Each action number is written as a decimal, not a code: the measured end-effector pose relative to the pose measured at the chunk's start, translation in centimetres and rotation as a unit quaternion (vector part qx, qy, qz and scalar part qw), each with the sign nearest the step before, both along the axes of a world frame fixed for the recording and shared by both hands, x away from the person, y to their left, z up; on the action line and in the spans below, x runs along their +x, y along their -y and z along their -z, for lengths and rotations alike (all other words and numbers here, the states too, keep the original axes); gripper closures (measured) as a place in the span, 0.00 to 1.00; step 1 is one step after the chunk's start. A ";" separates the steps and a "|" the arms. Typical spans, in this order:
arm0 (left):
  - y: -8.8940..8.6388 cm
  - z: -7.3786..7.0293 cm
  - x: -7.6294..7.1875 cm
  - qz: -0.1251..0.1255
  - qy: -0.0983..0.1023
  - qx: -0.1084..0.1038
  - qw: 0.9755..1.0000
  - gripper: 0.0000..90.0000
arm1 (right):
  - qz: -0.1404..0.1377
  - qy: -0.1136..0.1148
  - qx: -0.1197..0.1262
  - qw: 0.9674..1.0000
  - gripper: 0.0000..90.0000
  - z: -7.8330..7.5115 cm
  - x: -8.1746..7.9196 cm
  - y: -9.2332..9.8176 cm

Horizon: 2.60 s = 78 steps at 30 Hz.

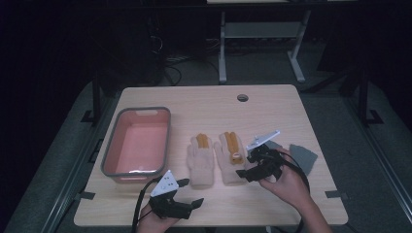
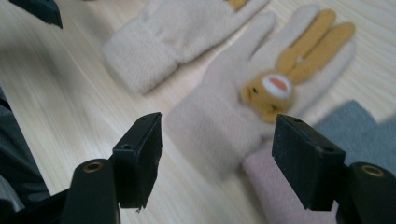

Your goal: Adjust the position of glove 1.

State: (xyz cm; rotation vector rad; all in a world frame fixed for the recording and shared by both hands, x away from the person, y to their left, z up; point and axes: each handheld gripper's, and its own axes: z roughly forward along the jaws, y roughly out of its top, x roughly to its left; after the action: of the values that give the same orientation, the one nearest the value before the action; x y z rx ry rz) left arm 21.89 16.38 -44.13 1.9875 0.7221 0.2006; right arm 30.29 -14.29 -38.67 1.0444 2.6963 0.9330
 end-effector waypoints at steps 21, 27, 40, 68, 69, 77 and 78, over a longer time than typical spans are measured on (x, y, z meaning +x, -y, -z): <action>0.0 0.0 -0.1 0.000 -0.005 -0.002 1.000 0.20 | -0.016 -0.025 -0.053 0.998 0.41 1.2 5.3 -3.5; 0.0 -0.1 -0.1 0.000 -0.001 -0.003 1.000 0.20 | -0.008 -0.031 -0.077 0.997 0.45 2.4 6.5 -3.7; 0.1 0.0 -0.2 0.000 -0.004 -0.005 1.000 0.20 | 0.007 -0.052 -0.118 0.992 0.55 4.8 7.2 -3.9; 0.0 -0.1 -0.2 -0.004 -0.001 -0.006 1.000 0.20 | 0.037 -0.059 -0.122 0.990 0.69 4.6 7.2 -4.1; -0.1 -0.1 -0.2 -0.004 -0.001 -0.007 1.000 0.20 | 0.039 -0.058 -0.120 0.990 0.69 4.5 7.1 -4.1; -0.1 -0.2 -0.2 -0.007 -0.001 -0.006 1.000 0.20 | 0.040 -0.056 -0.096 0.993 0.70 3.3 6.6 -3.9; -0.1 -0.2 -0.2 -0.008 -0.001 -0.006 1.000 0.20 | 0.041 -0.056 -0.096 0.993 0.70 3.2 6.6 -4.0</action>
State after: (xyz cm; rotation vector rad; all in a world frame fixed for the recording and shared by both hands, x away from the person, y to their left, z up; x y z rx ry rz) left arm 21.65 16.53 -43.91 1.9718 0.7382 0.2028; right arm 36.85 -10.32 -41.91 1.1890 2.7404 0.6048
